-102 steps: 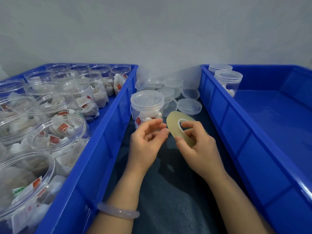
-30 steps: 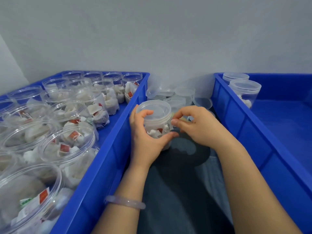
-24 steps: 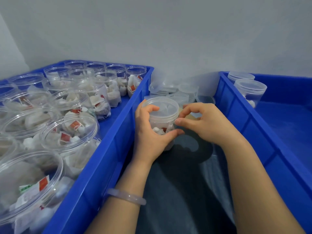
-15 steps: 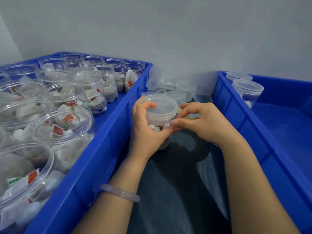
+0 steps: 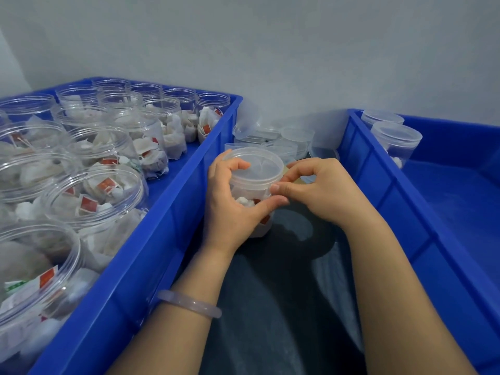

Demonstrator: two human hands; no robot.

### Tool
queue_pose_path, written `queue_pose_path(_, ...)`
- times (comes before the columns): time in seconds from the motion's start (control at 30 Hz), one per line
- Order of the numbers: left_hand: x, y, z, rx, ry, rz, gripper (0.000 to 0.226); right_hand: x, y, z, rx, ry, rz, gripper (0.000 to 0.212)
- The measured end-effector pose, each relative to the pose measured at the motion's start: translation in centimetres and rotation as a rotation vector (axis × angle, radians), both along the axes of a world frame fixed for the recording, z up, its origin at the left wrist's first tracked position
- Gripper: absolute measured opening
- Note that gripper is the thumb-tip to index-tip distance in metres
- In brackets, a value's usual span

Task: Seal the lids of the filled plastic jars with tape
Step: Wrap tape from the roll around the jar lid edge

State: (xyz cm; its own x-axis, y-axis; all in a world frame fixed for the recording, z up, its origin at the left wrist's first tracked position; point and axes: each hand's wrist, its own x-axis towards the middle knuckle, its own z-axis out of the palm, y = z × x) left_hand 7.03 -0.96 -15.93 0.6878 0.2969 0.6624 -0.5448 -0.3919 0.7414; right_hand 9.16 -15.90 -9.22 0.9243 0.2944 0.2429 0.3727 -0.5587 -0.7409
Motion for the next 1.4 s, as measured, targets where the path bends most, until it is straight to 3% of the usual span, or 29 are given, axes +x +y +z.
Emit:
queue_pose_path(0.2,-0.1,0.3,0.4,-0.037,0.019,-0.004,0.052,0.1,0.1,-0.1,-0.034,-0.034,-0.069,0.023)
queue_pose_path(0.33,-0.4,0.4,0.4,-0.057,0.069,-0.083,0.049,0.4,-0.8,-0.2,-0.030,-0.002,-0.134,0.047)
queue_pose_path(0.6,-0.9,1.0,0.7,-0.156,0.072,-0.168,0.046,-0.2,-2.2,0.4,0.011,0.161,0.084,0.030)
queue_pose_path(0.7,-1.0,1.0,0.8,-0.162,0.044,-0.159,0.042,-0.3,-2.5,0.8,0.012,0.122,0.097,0.020)
queue_pose_path(0.87,-1.4,1.1,1.3,-0.226,0.014,-0.212,0.040,-0.5,-2.0,1.4,0.006,0.033,0.081,0.021)
queue_pose_path(1.23,-1.7,0.8,1.4,-0.298,0.038,-0.316,0.052,-1.2,-1.8,2.1,-0.036,0.079,0.057,0.030)
queue_pose_path(1.4,-1.9,0.5,1.4,-0.252,0.118,-0.313,0.067,-1.5,-0.9,2.5,-0.028,0.159,0.040,0.045)
